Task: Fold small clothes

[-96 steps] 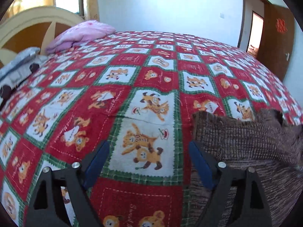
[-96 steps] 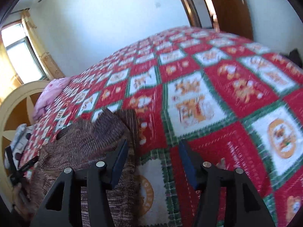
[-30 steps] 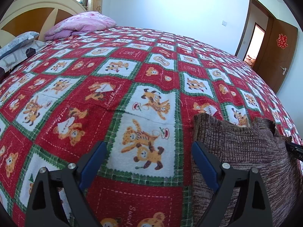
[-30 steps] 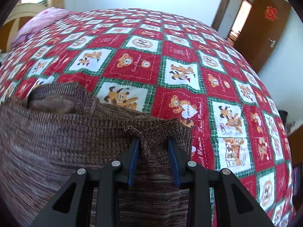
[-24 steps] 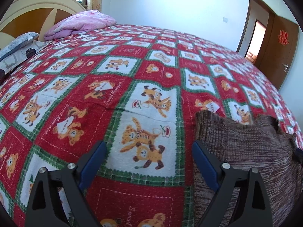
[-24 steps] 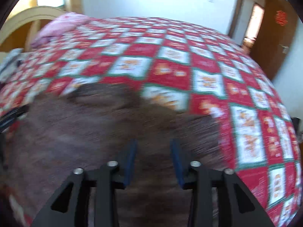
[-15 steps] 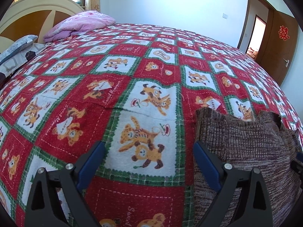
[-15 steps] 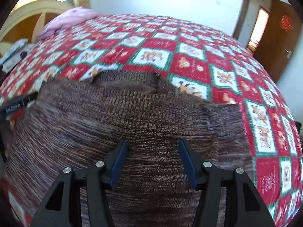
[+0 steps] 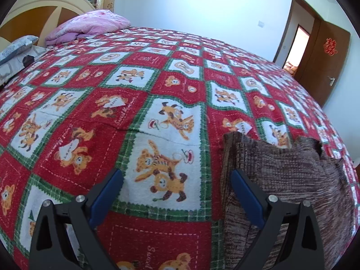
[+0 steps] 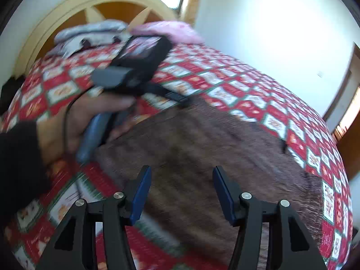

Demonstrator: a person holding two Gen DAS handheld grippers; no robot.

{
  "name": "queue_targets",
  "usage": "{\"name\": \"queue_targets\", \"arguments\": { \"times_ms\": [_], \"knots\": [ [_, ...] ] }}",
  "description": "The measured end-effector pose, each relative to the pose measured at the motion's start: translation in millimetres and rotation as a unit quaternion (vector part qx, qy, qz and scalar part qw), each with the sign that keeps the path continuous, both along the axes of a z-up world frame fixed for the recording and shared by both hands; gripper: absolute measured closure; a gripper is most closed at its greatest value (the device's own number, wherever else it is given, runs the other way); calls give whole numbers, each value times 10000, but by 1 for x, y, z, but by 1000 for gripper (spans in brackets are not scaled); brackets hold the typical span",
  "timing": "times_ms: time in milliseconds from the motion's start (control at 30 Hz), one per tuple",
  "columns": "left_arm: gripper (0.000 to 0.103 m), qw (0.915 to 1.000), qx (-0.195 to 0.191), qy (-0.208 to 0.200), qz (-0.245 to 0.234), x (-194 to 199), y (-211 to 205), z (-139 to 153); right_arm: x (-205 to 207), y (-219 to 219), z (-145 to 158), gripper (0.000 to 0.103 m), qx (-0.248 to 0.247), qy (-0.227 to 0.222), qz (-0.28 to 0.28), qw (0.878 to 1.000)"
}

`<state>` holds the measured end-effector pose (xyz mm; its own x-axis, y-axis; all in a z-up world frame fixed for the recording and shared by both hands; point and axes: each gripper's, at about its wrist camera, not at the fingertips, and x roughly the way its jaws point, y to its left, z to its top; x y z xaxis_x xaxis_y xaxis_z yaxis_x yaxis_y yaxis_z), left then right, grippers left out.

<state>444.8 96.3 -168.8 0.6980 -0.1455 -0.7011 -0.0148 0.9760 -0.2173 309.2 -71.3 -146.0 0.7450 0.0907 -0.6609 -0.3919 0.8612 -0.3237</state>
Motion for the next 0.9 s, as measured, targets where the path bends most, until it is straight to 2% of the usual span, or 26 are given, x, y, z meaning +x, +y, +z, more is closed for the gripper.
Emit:
{"name": "queue_targets", "arguments": {
  "times_ms": [67, 167, 267, 467, 567, 600, 700, 733, 800, 833, 900],
  "knots": [
    [4, 9994, -292, -37, -199, -1, 4, 1, -4, 7, -8, 46, -103, 51, 81, 9999],
    [5, 9937, -991, -87, -520, -1, 15, 1, -9, 16, -16, 46, -182, 107, 168, 9996],
    [7, 9897, -1322, -97, -547, 1, 21, 1, -13, 24, -21, 46, -287, 73, 335, 9990],
    [12, 9896, -1308, -77, -595, 2, 15, 1, -15, 48, -35, 46, -641, 59, 552, 9964],
    [20, 9888, -1274, -191, -755, 0, 12, 3, -8, 56, -41, 46, -752, 25, 565, 9956],
    [20, 9881, -1258, -222, -860, -2, 9, 4, -5, 60, -43, 46, -802, -72, 532, 9953],
    [22, 9892, -1125, -44, -940, 3, 3, 0, 4, 66, -44, 47, -840, -187, 504, 9950],
    [22, 9889, -1156, 33, -932, 6, 4, -3, 7, 68, -45, 49, -825, -204, 479, 9952],
    [23, 9875, -1270, 42, -934, 7, 7, -4, 13, 66, -45, 67, -503, -21, 497, 9975],
    [25, 9875, -1266, 34, -934, 7, 7, -4, 13, 65, -46, 68, -400, 6, 493, 9980],
    [45, 9877, -1220, 28, -976, 8, 4, -5, 10, 63, -48, 78, -260, -7, 553, 9981]
  ]
}}
